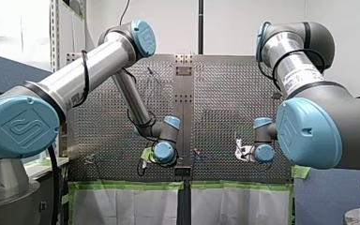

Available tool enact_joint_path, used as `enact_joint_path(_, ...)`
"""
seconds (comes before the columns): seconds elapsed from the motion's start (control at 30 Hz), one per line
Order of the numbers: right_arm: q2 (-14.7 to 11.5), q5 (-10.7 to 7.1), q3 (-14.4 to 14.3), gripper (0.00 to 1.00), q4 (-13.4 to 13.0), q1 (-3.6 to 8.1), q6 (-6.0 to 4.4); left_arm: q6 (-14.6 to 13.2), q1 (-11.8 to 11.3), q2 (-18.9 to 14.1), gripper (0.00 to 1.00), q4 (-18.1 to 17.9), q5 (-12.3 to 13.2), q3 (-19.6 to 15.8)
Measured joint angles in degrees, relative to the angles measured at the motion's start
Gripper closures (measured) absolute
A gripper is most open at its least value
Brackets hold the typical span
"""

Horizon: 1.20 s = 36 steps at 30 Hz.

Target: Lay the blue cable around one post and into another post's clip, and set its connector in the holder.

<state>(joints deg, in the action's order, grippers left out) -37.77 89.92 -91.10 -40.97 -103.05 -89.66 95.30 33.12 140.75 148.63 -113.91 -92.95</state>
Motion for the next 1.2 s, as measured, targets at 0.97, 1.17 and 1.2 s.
enact_joint_path(0.97, 0.4, -0.59, 0.0, 0.87, 0.1, 0.07, -0.43, 0.1, 2.0, -6.4, 0.00, -2.6, 12.2, -3.9)
enact_joint_path(1.17, 0.4, -0.62, 0.0, 0.87, 0.1, 0.07, -0.44, 0.2, 2.2, -6.4, 0.00, -2.6, 12.7, -3.9)
enact_joint_path(1.2, 0.4, -0.62, 0.0, 0.87, 0.2, 0.08, -0.44, 0.2, 2.2, -6.4, 0.00, -2.6, 12.7, -3.9)
